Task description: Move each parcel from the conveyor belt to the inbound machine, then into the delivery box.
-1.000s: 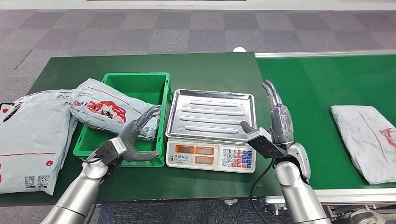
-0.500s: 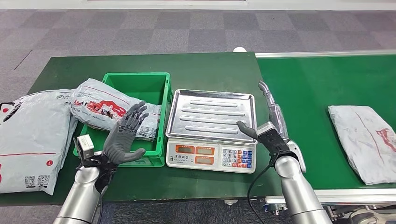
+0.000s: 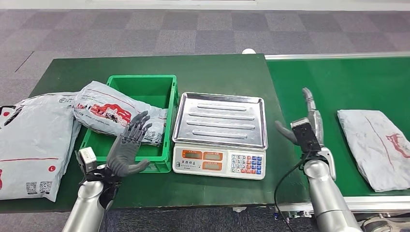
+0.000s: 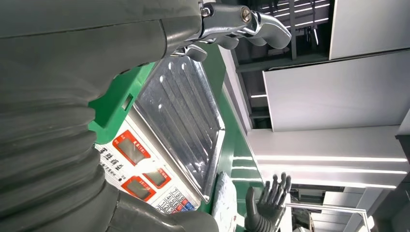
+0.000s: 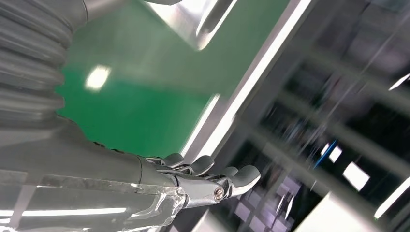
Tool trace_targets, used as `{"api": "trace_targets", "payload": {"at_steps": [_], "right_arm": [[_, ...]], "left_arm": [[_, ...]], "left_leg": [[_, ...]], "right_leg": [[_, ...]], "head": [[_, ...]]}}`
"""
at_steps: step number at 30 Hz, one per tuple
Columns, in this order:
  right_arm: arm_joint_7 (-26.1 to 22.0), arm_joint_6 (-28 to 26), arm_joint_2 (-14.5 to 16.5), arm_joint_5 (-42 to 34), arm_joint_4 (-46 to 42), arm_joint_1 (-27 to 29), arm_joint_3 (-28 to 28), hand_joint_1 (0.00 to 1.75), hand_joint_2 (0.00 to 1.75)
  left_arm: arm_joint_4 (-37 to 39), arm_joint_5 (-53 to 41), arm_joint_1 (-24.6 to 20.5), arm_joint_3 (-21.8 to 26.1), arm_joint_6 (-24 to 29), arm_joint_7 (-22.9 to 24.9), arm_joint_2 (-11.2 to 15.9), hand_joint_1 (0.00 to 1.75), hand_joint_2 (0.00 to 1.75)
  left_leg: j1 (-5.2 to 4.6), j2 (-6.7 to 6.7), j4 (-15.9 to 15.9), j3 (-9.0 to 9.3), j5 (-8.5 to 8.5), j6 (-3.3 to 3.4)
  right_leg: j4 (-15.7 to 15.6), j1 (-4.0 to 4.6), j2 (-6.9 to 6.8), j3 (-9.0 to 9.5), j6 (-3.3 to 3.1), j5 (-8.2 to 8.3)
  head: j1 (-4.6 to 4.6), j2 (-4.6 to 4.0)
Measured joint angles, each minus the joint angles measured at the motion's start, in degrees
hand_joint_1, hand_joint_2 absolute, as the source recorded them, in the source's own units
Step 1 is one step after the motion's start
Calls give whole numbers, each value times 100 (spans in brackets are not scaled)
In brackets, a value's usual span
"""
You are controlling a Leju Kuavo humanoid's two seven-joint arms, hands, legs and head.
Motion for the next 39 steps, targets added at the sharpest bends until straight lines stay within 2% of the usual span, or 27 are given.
{"api": "trace_targets", "payload": {"at_steps": [4,6,10,19,26,30,39], "right_arm": [[355,-703,-311,503,180,-48,-411,0,175],[512,-835,-448,652,354,-89,-628,0,175],[739,-834,-612,835,649,-166,-868,0,175],[1858,-874,-946,1539,2159,-683,-1266,0,175],[2936,-958,-1159,2114,2986,-890,-1374,0,175],[3561,-731,-1296,2455,3410,-1040,-1375,0,175],[3810,-541,-1418,2658,3705,-1099,-1375,0,175]], "left_arm": [[-20,-4,38,16,-3,0,-4,0,175],[-25,-12,56,31,-3,0,-11,0,175],[-13,5,59,61,-32,0,-28,0,175],[101,34,33,232,-281,0,-105,0,175],[139,28,47,250,-284,0,-127,0,175],[180,25,52,257,-262,1,-130,0,175],[270,-23,55,257,-224,1,-130,0,175]], "left_leg": [[-2,-3,0,0,-1,2],[-3,-4,0,-1,-1,2],[-3,0,0,1,-1,2],[-3,-2,0,-1,3,7],[-5,-2,0,-3,2,8],[-5,-3,0,-3,3,9],[-5,-3,0,-4,4,10]], "right_leg": [[0,-1,-1,1,1,0],[0,-1,-1,1,2,1],[0,-1,2,0,3,2],[1,-2,-3,0,4,3],[0,-5,-3,-1,5,2],[0,-5,-5,-1,5,2],[1,-5,-6,0,6,3]], "head": [[0,0],[1,0],[-1,0],[1,0],[1,0],[1,0],[-1,0]]}}
